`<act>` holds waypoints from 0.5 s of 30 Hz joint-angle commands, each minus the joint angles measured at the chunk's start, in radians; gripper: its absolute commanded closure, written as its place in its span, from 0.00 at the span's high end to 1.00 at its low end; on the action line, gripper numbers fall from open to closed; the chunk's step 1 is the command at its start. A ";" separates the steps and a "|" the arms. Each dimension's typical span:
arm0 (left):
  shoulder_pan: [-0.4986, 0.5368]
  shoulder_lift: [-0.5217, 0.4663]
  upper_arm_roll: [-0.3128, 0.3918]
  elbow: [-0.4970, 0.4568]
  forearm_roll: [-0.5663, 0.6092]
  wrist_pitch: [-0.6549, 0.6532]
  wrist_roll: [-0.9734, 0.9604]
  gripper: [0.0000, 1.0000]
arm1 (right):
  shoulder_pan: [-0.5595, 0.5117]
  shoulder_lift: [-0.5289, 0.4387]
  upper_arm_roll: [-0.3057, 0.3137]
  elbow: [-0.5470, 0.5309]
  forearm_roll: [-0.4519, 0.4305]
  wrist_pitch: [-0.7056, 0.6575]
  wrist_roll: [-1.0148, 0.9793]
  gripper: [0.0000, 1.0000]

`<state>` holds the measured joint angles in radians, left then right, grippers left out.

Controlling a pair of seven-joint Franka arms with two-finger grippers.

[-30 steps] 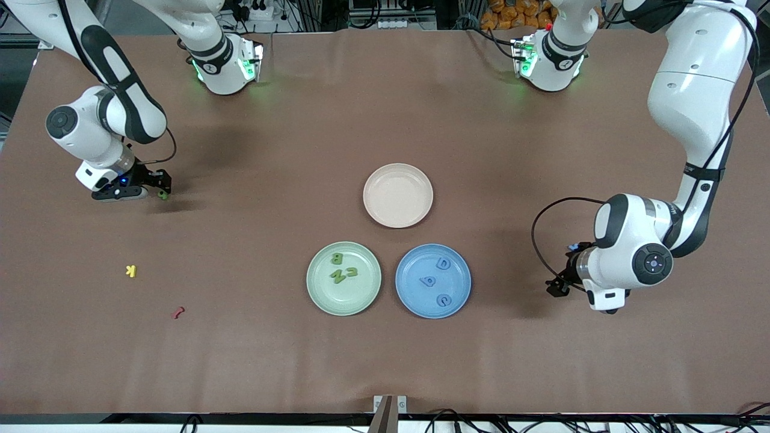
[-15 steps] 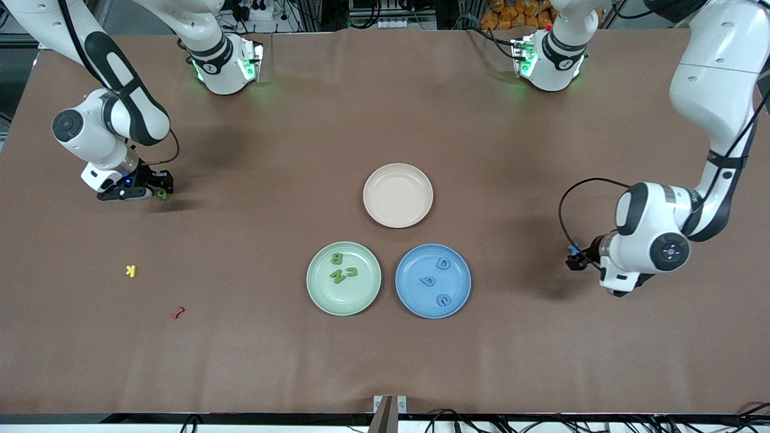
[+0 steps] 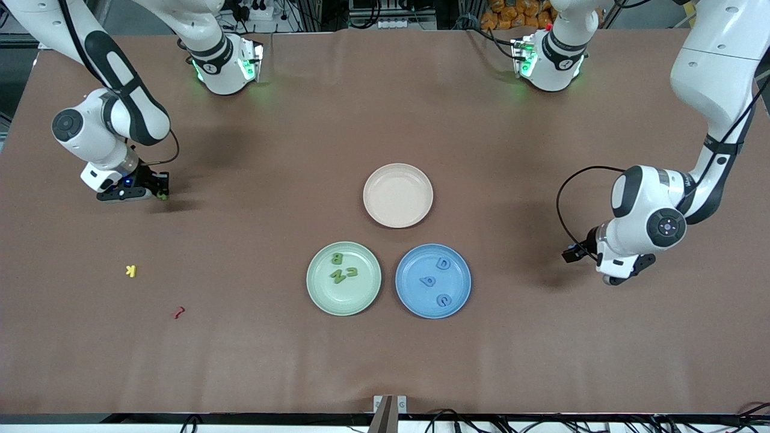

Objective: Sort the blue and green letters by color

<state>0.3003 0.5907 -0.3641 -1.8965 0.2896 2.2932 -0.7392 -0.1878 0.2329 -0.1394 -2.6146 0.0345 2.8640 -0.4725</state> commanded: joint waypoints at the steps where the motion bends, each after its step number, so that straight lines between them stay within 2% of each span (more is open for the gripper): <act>1: 0.007 -0.038 -0.004 -0.061 0.023 0.052 0.003 1.00 | 0.033 -0.007 0.058 0.018 0.005 0.011 0.141 0.00; 9: 0.008 -0.025 -0.003 -0.070 0.023 0.100 0.011 1.00 | 0.134 -0.011 0.240 0.140 0.005 -0.041 0.656 0.00; 12: 0.008 -0.012 -0.003 -0.070 0.023 0.127 0.014 1.00 | 0.194 -0.009 0.270 0.223 0.005 -0.118 0.819 0.00; 15: 0.010 0.003 -0.003 -0.070 0.025 0.158 0.015 1.00 | 0.284 0.006 0.271 0.335 0.005 -0.211 0.986 0.00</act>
<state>0.3003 0.5858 -0.3633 -1.9484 0.2896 2.3987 -0.7358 0.0047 0.2323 0.1206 -2.4292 0.0356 2.7861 0.2879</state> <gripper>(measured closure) 0.000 0.736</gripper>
